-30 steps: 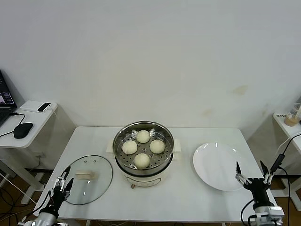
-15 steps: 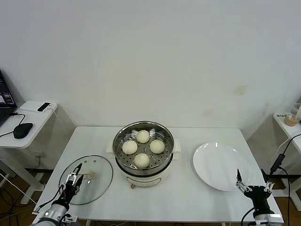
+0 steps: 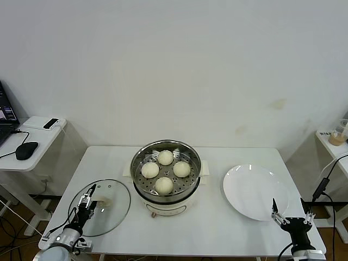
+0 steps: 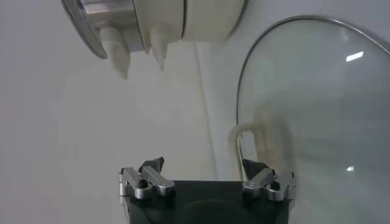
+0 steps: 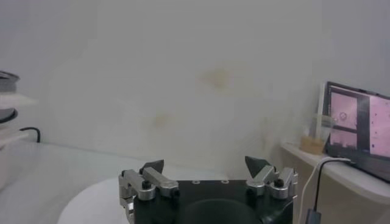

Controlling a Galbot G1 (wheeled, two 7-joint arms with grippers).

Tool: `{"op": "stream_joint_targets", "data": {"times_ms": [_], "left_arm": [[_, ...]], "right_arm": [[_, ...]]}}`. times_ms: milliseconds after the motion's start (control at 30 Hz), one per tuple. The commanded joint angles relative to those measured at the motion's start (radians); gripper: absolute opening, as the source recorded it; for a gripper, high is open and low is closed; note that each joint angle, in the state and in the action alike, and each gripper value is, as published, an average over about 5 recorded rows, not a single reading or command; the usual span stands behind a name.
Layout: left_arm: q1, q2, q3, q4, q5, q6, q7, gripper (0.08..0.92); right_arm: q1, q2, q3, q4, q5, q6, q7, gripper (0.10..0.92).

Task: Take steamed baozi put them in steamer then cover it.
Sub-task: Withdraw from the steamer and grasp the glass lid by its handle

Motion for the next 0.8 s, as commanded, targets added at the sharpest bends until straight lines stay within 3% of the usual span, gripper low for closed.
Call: {"op": "stream_joint_targets", "data": {"times_ms": [33,267,800], "left_arm": [[-0.078,0.000,0.018,0.066,-0.008,0.001,0.003,0.823],[-0.089,-0.005,0.032,0.093,-0.025,0.002,0.008,0.801],[-0.043,-0.004,0.009,0.046,-0.062,-0.007,-0.011,0.351]], "right_arm": [[-0.002,0.004,-0.005,-0.002,-0.009,-0.001,-0.001,0.823],[-0.002,0.003,-0.004,-0.001,-0.010,-0.002,-0.003,0.823],[-0.004,-0.006,-0.002,0.016,-0.006,-0.002,-0.002,0.823]]}}
